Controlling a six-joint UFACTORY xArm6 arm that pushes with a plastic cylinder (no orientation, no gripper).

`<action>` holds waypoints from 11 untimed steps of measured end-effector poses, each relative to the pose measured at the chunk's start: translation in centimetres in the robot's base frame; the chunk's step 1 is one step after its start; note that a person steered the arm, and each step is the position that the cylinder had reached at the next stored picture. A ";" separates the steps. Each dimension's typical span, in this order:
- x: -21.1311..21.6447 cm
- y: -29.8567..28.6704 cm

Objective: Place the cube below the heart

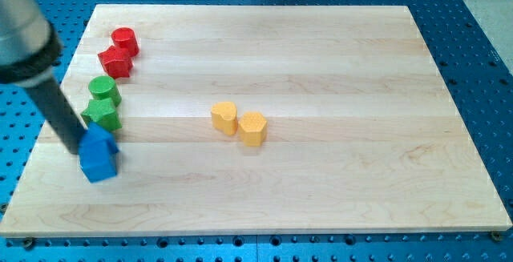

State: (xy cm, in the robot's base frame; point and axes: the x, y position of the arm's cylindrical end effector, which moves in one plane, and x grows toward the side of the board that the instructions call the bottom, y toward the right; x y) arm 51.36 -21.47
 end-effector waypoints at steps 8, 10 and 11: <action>7.6 7.4; 10.0 10.4; 10.0 14.7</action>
